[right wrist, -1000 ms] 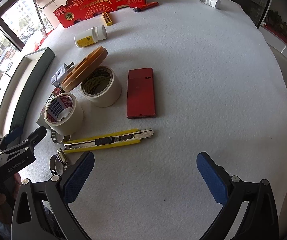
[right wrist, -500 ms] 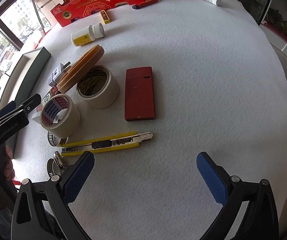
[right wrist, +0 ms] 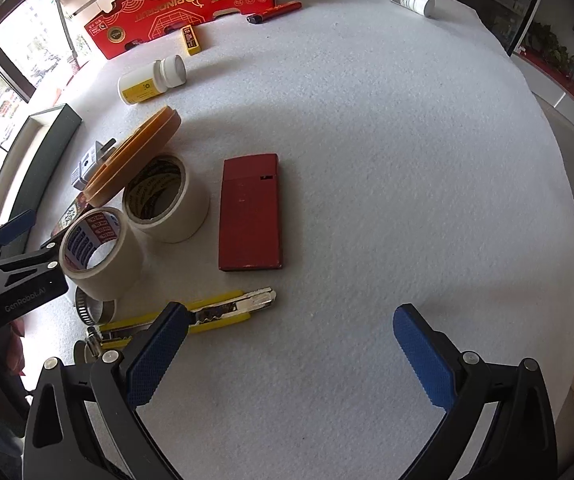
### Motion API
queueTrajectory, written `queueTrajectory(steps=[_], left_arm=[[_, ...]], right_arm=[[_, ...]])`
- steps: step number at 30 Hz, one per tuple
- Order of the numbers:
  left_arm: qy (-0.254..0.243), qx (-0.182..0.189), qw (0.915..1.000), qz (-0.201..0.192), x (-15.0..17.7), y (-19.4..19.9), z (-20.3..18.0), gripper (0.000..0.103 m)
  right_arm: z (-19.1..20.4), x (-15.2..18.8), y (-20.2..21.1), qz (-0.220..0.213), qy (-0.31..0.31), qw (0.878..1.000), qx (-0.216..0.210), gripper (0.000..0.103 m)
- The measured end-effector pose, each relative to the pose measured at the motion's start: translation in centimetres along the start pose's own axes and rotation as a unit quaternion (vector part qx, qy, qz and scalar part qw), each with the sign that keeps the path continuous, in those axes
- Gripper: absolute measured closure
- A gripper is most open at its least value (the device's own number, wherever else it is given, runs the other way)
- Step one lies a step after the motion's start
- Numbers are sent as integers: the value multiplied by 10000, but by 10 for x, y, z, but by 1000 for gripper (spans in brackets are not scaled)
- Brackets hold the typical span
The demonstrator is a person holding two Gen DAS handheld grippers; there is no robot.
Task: Organize rigid objects
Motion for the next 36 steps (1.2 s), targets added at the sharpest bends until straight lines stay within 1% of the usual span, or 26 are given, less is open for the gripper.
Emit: queueTrajectory(steps=[2,5,9,10,13,14,18,21,23,24,30,33,35,36], left_arm=[[-22,34,10000,2,-2,-1,0,0],[-19,49,10000,13,-3,-2,2,0],[232,-143,9996,-16,-3,-3,19,0],[267,-143,9995,-19,-3,-4,21,0],[210,-98,9997,-18,-3,-4,20,0],[142,-42,9999,-14,-3,-3,17,0],[-58,378,9993,34,0,-2,-7,0],[-17,464,9989,-41,-1,-2,-13,0],[108,557,9984,-86,-1,-3,-12,0],[73,539,9984,-128,-1,-3,-13,0],[187,504,9983,-210,-1,-2,-12,0],[197,474,9986,-117,0,-2,-13,0],[168,481,9987,-2,1,-2,-16,1],[118,514,9986,38,1,-2,-19,2]], right_arm=[[-1,-7,-6,-10,111,9998,163,0],[8,-17,-14,-5,382,9988,296,0],[18,-28,-18,-102,610,9975,332,0],[19,-30,-19,-103,634,9974,318,0],[14,-30,-23,-21,435,9990,93,0],[12,-32,-24,-65,393,9991,133,0],[4,-32,-23,-137,331,9993,145,0],[5,-34,-24,-215,448,9987,137,0],[5,-35,-25,-236,516,9984,80,0],[3,-40,-25,-218,522,9984,76,0],[9,-41,-23,-355,517,9980,99,0],[8,-38,-23,-264,396,9987,167,0],[12,-37,-22,-241,474,9985,150,1],[15,-37,-20,-255,532,9982,123,6]])
Point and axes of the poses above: each gripper's, at about its wrist camera, not at the fingertips, and y roughly against the way its jaws point, z to its left, x to its underside, the point moved 9 cm from there along -y, roughly the way its jaws point, and after that the axes turned 3 degrees about -z, right-handed, at the moved point
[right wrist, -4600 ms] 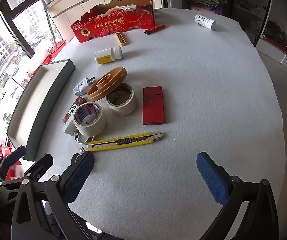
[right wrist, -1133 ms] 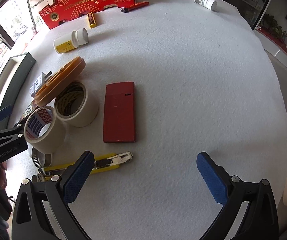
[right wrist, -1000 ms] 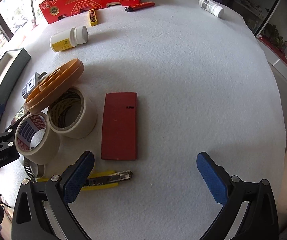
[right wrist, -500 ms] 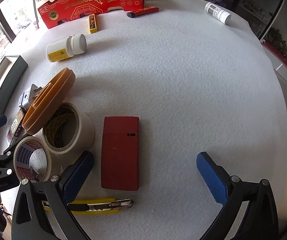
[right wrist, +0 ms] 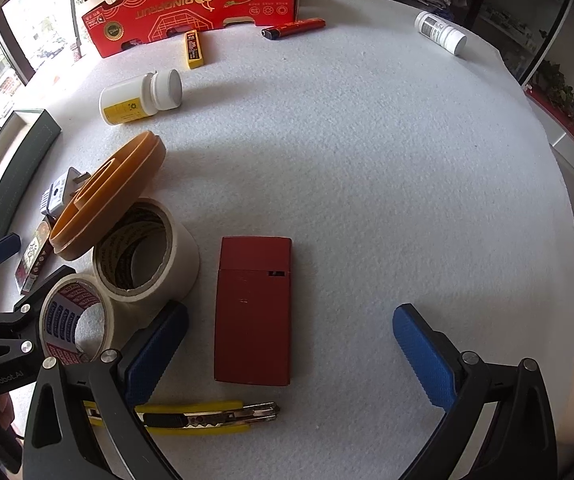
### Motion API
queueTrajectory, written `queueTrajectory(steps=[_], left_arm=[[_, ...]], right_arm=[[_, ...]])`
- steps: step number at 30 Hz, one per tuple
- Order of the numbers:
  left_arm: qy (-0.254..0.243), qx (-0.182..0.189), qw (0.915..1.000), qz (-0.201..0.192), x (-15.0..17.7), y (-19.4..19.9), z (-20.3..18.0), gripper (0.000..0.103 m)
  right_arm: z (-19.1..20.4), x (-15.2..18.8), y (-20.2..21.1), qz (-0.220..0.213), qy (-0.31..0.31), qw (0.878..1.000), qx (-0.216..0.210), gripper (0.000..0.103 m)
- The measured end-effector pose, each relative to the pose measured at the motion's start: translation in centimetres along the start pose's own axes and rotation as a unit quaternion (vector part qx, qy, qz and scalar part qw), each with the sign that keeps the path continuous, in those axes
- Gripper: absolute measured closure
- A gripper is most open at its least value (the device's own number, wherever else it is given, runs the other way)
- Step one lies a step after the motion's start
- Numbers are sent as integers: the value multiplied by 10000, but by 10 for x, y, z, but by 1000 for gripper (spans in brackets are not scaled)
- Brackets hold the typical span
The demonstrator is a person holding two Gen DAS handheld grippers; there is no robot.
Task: Organize rigid objects
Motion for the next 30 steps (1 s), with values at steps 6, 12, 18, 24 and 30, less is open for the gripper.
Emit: queueTrajectory(steps=[6,12,18,24,30], left_arm=[[-347,214,9992,-20,0,12,-19,46],[-53,186,9998,-63,6,26,-11,77],[81,212,9987,-448,5,61,-11,77],[208,301,9971,-672,6,88,-12,77],[356,286,9950,-889,8,112,-5,77]], right_arm=[[14,2,15,-18,374,9991,-174,59],[7,10,28,-149,97,9992,-346,67],[11,7,63,-612,122,9975,-343,67],[22,10,88,-760,88,9956,-545,67],[38,4,112,-934,159,9929,-725,67]])
Point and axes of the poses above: each gripper's, at about its wrist camera, not at the fingertips, and y roughly against the way its jaws point, z to its left, x to its underside, the point moved 9 cm from there along -y, roughly the way its jaws point, and after that the axes turned 3 degrees about -z, right-handed, at the moved point
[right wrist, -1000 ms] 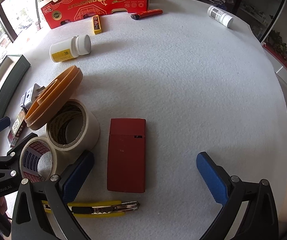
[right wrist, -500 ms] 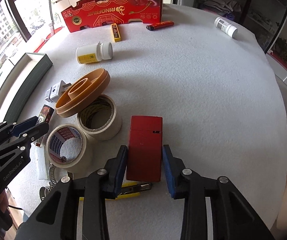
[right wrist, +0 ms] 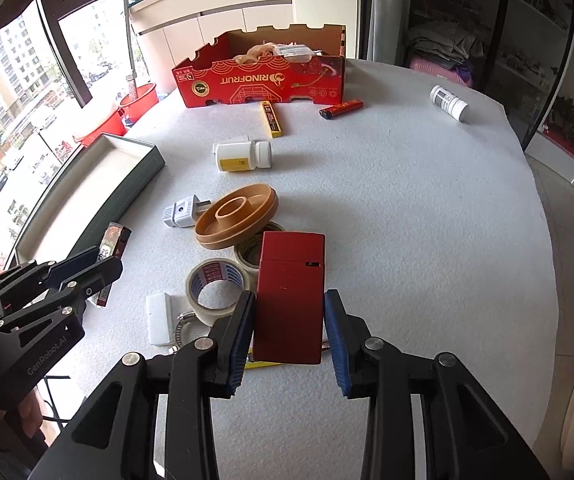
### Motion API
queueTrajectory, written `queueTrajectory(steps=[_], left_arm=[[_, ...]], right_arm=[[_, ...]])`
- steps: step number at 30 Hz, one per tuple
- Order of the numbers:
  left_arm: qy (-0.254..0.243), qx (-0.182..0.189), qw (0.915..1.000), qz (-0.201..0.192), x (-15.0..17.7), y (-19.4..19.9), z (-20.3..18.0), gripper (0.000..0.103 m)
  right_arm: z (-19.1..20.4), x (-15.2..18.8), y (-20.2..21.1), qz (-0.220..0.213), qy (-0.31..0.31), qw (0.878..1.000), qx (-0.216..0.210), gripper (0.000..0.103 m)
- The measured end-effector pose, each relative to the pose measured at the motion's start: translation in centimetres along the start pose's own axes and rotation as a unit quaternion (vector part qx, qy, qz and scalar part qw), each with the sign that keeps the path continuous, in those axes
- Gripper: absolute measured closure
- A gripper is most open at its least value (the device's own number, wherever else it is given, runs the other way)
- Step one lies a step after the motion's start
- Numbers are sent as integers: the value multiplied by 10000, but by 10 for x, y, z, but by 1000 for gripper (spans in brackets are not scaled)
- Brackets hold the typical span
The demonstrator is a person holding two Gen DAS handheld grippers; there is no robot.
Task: Organize rigid objects
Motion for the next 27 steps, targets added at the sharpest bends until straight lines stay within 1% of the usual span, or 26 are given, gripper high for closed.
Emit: queueTrajectory(steps=[5,13,20,27], left_arm=[[126,-62,9997,-194,-4,17,11,77],[470,-191,9980,-375,-3,34,38,77],[860,-466,9938,-537,0,53,82,77],[1205,-824,9865,-747,-5,74,134,77]], right_arm=[[24,-12,14,-169,220,9996,-85,67],[69,-22,21,-235,526,9975,-404,67],[110,-32,20,-206,781,9943,-699,67],[157,-47,15,-204,1111,9890,-954,67]])
Point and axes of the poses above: each gripper's, at about its wrist camera, not at the fingertips, and y roughly against the way its jaws point, z to its left, x to its underside, the point moved 9 cm from there along -y, roughly the way its jaws point, and after that the axes turned 3 degrees about -z, right-handed, at the moved point
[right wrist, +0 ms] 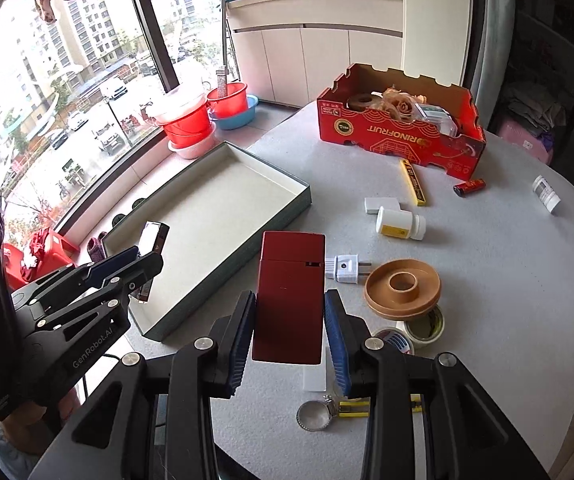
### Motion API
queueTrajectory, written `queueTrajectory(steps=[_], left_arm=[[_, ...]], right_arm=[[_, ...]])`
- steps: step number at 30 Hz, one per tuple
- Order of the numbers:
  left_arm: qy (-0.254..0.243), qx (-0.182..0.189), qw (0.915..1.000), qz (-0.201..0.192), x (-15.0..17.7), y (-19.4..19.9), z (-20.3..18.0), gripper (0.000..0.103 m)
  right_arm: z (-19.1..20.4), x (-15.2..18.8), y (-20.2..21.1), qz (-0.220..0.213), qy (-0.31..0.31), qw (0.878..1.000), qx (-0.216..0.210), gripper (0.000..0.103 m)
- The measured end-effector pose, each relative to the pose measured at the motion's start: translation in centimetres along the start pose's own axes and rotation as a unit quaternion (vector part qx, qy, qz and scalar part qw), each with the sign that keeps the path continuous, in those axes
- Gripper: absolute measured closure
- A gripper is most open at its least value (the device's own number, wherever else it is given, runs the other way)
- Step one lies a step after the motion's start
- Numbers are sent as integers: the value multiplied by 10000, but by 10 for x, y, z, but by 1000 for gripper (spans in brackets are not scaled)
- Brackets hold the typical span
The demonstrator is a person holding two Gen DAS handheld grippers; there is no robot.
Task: Organize rigid objects
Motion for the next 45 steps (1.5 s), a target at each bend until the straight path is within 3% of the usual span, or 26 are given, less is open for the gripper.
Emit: queueTrajectory(steps=[12,20,34,45], left_arm=[[497,-556,9969,-257,-35,7,72,77],[756,-852,9932,-239,-61,-21,99,77],[796,-997,9914,307,-65,-109,98,78],[729,-1013,9906,554,-55,-137,93,78]], right_arm=[[67,-49,-33,49,346,9976,-591,67],[90,-89,-70,59,239,9964,-814,67],[72,-102,-150,533,100,9963,-671,67],[59,-94,-177,760,13,9950,-654,67]])
Point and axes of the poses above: each gripper's, at about its wrist camera, not at the fingertips, and y roughly against the way its jaws point, z to its left, x to its underside, the point moved 9 cm from there along -y, roughly the way its jaws point, and after that the axes turned 3 degrees about -z, right-handed, at the moved point
